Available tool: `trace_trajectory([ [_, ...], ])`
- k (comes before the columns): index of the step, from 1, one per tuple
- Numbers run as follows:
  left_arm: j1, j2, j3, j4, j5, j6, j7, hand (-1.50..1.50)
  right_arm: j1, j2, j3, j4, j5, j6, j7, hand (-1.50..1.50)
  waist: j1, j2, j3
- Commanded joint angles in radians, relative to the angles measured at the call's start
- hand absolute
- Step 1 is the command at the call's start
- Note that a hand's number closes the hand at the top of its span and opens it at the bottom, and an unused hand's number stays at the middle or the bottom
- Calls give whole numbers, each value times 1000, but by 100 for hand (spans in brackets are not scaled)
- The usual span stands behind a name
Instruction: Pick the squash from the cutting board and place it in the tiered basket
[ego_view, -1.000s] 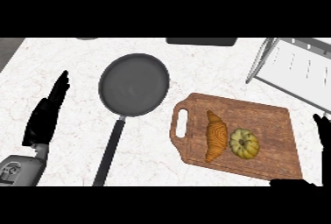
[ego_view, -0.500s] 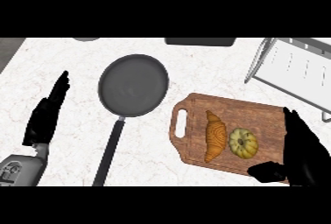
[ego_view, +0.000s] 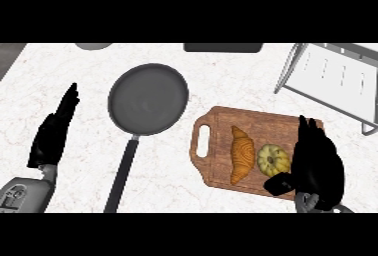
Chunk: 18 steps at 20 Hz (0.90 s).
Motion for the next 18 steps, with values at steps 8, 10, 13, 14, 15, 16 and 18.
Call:
trace_trajectory([
  [8,11,-5,19,-31,-6,4,24,0,-90,199,2,93,213,233,206,-150,-7,-1,3],
  [10,1,-3,21,-11,-9,-9,-3,0,-81,255,33,137,265,205,221,-150,-8,1,2],
  [13,28,3,25,-17,-12,-15,-16,0,-48,257,31,83,252,249,237,-150,-11,-3,2],
  [14,17,-17,22,6,-18,-4,-13,0,-30,258,20,124,274,190,198,-150,-15,0,3],
  [15,9,-13,21,8,-36,7,-1,0,-32,258,-19,71,281,239,187,-150,-21,-2,3],
  [16,38,-13,31,-13,-11,-9,-33,0,-56,259,-63,111,262,263,170,-150,-10,-1,3],
  [18,-28,-13,33,11,-15,-18,23,0,-16,259,-23,155,284,169,161,-150,-17,2,4],
])
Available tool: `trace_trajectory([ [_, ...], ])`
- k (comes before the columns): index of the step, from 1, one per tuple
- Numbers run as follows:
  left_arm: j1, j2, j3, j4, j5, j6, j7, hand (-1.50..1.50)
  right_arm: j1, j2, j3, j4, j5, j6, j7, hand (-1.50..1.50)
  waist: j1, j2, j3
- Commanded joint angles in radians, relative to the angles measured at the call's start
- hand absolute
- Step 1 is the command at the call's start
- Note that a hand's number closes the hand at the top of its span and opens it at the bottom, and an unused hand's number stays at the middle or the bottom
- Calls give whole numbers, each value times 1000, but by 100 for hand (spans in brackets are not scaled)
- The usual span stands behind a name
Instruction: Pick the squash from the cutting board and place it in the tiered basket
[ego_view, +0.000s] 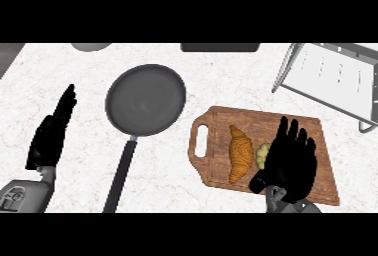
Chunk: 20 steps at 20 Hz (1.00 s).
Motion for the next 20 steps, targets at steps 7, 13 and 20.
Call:
trace_trajectory([
  [7,-9,-18,19,39,-21,-6,-26,0,-16,25,-20,94,-9,13,195,-150,1,3,1],
  [13,25,-15,12,-31,-36,-18,-3,0,-7,25,-58,92,-42,21,171,-150,3,1,1],
  [20,13,4,55,-34,-14,-58,20,0,-6,25,-92,150,-78,-14,150,-150,5,0,2],
])
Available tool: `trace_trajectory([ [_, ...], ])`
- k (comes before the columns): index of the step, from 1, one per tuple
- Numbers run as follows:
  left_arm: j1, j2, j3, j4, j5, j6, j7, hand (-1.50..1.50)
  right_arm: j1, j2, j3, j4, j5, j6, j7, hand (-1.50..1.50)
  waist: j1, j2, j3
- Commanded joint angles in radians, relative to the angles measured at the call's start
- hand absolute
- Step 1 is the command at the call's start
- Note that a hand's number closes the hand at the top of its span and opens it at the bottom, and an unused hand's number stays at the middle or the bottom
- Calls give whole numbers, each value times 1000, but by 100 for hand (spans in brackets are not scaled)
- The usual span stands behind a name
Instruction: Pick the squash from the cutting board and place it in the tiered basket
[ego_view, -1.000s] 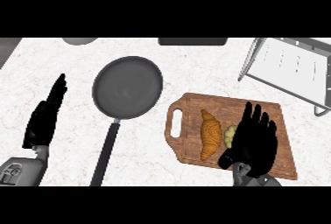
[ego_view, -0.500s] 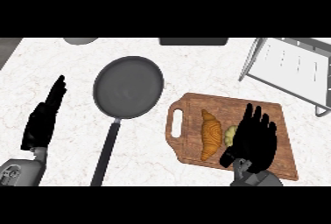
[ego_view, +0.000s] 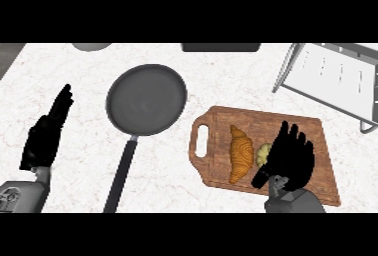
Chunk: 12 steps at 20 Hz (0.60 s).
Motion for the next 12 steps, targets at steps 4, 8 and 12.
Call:
trace_trajectory([
  [4,-30,-21,21,22,-8,5,0,0,4,11,9,101,-133,70,106,150,-3,2,0],
  [8,0,-11,16,-15,-10,-22,15,0,-42,11,42,126,8,146,68,150,2,0,0],
  [12,-2,-36,16,39,-30,-31,-29,0,-57,11,42,116,-71,6,111,150,-3,1,0],
])
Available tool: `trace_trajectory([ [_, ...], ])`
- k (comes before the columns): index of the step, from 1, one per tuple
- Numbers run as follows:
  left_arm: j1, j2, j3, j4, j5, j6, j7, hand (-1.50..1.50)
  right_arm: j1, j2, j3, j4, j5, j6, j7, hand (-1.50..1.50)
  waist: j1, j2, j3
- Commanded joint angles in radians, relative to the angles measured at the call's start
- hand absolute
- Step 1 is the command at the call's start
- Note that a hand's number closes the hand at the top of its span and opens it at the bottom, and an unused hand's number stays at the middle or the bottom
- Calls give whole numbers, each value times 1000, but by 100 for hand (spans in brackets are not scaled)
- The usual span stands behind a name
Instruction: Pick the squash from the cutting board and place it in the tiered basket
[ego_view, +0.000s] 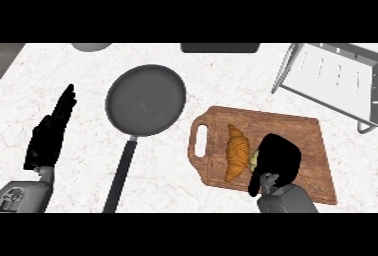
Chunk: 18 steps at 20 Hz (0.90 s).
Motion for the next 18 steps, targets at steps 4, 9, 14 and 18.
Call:
trace_trajectory([
  [4,-35,-13,17,3,-21,-3,35,0,-76,15,34,-22,-77,-69,212,150,1,7,7],
  [9,4,-48,-20,-1,-42,1,-33,0,-288,15,-1,179,-199,-267,144,150,47,20,8],
  [14,-47,-61,-42,12,-40,-22,-33,0,-548,15,-139,306,-282,-378,30,150,88,34,8],
  [18,-73,-34,-15,-5,-41,-16,28,0,-661,16,-195,353,-176,-572,9,150,75,24,8],
])
